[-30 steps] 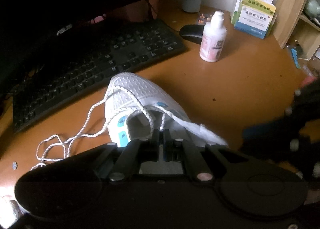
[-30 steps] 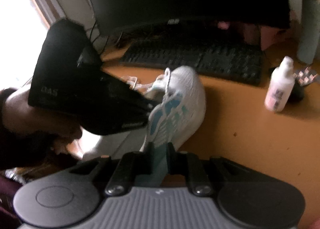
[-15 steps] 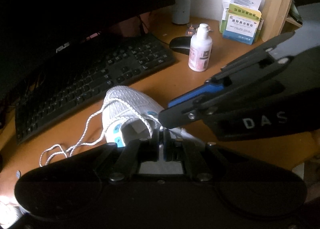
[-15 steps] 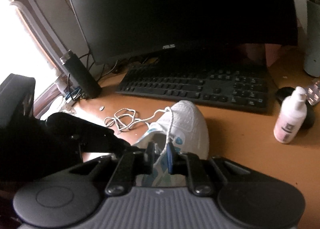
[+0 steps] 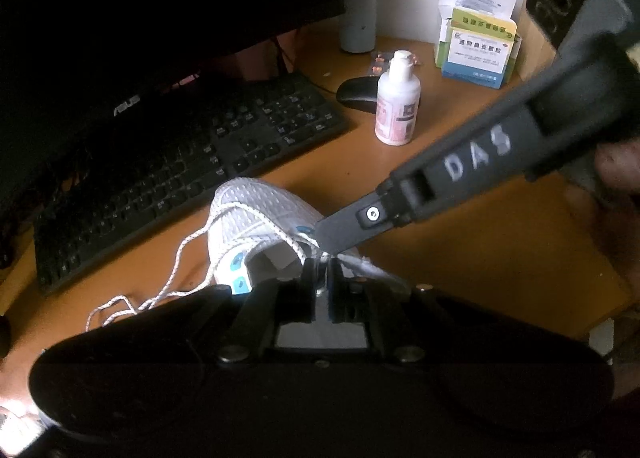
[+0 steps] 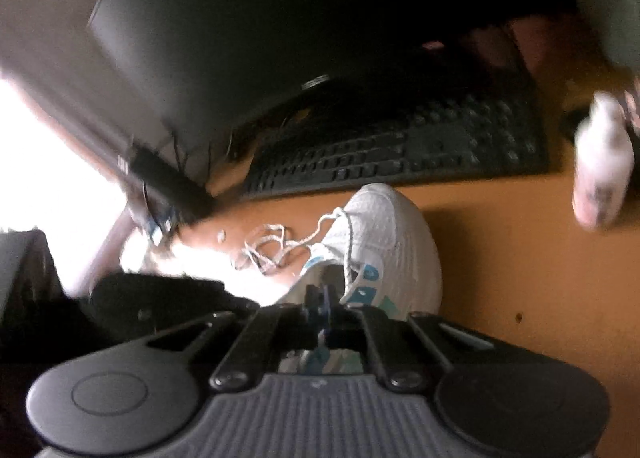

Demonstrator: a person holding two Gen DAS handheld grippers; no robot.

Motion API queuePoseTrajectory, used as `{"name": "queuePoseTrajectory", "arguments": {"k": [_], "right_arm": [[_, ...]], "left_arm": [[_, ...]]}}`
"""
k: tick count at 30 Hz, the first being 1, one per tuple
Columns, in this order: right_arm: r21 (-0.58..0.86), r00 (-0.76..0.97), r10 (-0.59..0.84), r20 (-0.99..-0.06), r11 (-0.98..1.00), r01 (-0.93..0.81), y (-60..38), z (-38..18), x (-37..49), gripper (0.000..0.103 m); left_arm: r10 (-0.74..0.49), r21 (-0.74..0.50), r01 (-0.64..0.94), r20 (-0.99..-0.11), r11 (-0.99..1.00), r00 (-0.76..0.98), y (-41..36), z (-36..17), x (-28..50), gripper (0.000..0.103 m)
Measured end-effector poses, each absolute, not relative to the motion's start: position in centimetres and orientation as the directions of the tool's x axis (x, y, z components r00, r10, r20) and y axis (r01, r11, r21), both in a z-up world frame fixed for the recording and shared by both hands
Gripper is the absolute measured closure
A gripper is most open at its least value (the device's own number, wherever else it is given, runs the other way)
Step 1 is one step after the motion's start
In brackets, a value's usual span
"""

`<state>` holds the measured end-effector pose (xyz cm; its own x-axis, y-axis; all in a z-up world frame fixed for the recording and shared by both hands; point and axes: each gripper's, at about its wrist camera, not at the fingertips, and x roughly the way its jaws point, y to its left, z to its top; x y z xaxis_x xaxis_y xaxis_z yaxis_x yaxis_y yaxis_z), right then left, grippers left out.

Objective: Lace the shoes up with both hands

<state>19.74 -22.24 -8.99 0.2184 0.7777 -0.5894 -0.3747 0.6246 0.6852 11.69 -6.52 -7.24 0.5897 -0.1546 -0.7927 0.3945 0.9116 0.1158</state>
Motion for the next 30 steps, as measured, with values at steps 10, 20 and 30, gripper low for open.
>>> {"name": "queuePoseTrajectory", "arguments": {"k": [10, 20, 30], "right_arm": [[0.767, 0.182, 0.816, -0.549, 0.578, -0.278, -23.0, -9.7, 20.8, 0.100], [0.772, 0.162, 0.818, -0.552, 0.575, -0.270, -22.8, -10.0, 21.5, 0.100], [0.800, 0.152, 0.833, -0.533, 0.554, -0.230, -23.2, -10.5, 21.7, 0.100]], "left_arm": [[-0.137, 0.188, 0.435, -0.777, 0.880, 0.614, -7.0, -7.1, 11.5, 0.101], [-0.156, 0.172, 0.437, -0.771, 0.883, 0.617, -6.6, -6.6, 11.4, 0.102], [-0.174, 0.169, 0.460, -0.771, 0.872, 0.613, -5.4, -7.3, 11.6, 0.102]]}}
